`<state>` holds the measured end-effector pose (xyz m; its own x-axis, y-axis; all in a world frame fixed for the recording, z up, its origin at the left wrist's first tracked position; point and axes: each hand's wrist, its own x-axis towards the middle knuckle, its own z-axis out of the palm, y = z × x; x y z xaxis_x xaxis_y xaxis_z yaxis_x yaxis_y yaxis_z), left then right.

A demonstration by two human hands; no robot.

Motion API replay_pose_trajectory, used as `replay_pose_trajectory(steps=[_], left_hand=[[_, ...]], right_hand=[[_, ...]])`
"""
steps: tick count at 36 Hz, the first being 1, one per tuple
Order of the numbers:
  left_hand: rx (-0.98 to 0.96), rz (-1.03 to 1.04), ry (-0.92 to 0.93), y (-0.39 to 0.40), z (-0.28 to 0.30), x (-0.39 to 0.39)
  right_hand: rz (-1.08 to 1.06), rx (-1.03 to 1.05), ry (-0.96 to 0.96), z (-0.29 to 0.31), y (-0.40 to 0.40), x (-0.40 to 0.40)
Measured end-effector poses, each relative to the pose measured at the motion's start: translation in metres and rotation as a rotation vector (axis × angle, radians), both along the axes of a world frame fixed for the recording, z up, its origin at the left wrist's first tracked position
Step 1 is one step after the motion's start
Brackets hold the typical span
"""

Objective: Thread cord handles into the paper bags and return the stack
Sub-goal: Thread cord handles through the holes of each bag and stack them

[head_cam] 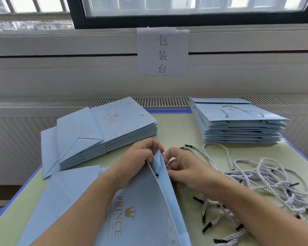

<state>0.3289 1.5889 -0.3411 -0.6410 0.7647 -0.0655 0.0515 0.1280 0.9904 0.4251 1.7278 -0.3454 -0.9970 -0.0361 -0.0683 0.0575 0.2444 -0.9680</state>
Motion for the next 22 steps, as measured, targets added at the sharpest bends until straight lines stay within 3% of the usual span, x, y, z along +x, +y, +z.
replay_pose_trajectory(steps=[4, 7, 11, 14, 16, 22], left_hand=[[0.017, 0.021, -0.018, 0.001, -0.002, 0.001], [0.035, 0.072, -0.021, 0.001, -0.003, -0.001], [0.039, 0.134, -0.037, 0.001, -0.004, -0.003], [0.046, 0.161, -0.038, 0.001, -0.004, -0.002], [0.059, 0.178, -0.051, 0.001, -0.003, -0.002], [0.097, 0.203, -0.099, 0.002, -0.004, -0.005]], right_hand=[[-0.056, -0.191, -0.117, 0.007, -0.001, 0.009], [-0.072, -0.201, -0.080, 0.009, -0.010, 0.014], [-0.125, 0.032, 0.065, 0.003, -0.019, 0.016], [-0.152, 0.463, 0.217, 0.000, -0.022, 0.018], [-0.140, 0.631, 0.304, 0.001, -0.025, 0.022], [-0.199, 0.611, 0.272, 0.002, -0.023, 0.022]])
